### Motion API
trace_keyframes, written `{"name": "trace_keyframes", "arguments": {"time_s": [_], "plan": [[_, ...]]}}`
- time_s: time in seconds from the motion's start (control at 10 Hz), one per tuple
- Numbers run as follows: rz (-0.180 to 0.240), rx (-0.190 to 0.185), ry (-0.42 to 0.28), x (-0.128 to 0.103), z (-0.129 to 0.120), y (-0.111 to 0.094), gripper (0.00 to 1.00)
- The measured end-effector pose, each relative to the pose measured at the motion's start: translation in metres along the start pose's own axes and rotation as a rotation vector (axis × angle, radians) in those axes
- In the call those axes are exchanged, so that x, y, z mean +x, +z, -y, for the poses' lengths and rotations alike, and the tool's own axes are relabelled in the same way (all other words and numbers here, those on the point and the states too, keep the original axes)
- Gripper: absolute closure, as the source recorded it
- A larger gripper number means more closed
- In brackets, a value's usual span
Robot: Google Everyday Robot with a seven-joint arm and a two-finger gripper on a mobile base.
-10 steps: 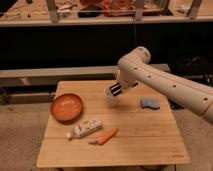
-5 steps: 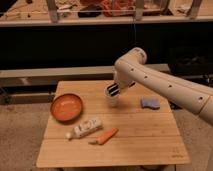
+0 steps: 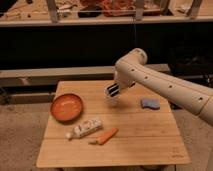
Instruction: Place the eraser in the ceramic cup
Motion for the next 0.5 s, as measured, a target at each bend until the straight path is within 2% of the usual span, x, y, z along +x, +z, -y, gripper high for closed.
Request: {"name": "trace_keyframes", "arguments": {"time_s": [0.5], "plan": [[0.006, 0.001, 0.004, 0.0004, -0.0018, 0.0033, 1.0]]}}
